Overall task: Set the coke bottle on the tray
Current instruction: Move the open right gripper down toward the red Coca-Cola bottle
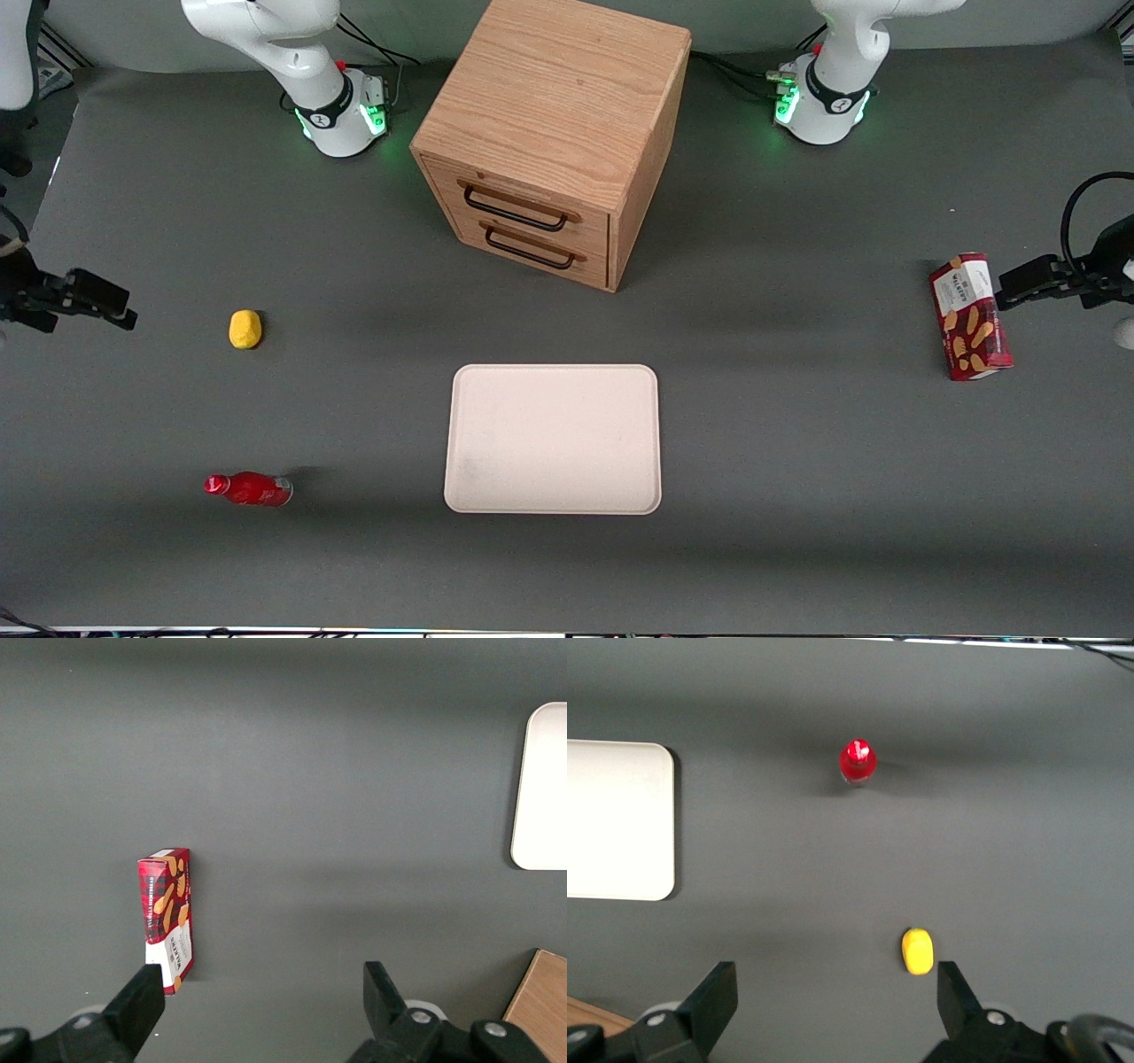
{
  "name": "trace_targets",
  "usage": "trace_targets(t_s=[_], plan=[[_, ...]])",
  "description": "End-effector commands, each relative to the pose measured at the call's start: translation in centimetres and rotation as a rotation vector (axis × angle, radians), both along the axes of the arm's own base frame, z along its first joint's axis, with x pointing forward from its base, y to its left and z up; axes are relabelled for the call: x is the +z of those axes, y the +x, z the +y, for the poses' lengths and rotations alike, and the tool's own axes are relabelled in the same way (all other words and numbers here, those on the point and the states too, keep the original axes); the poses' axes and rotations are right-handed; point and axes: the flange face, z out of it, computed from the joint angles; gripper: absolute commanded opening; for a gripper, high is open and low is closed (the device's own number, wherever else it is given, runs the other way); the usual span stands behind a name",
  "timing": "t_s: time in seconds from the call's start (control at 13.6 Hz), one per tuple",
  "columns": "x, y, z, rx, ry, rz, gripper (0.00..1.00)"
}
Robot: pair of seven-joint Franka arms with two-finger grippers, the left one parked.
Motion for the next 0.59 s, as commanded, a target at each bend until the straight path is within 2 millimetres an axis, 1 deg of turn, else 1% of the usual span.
trace_targets(t_s=[0.0,0.07,0.15,0.22,0.29,0.37,0.51], plan=[[-1.1,4.8,-0.4,0.066,-0.011,0.012,1.00],[-2.1,5.7,-1.2,0.056,-0.007,0.013,1.00],[-3.0,6.5,-1.6,0.060,0.008,0.012,1.00],[-3.7,7.2,-2.6,0.069,0.022,0.005,1.00],[-4.9,8.2,-3.1,0.092,0.024,0.003,1.00],[-5.8,8.7,-4.3,0.118,0.030,-0.005,1.00],[-7.2,9.4,-5.5,0.129,0.073,-0.018,1.00]])
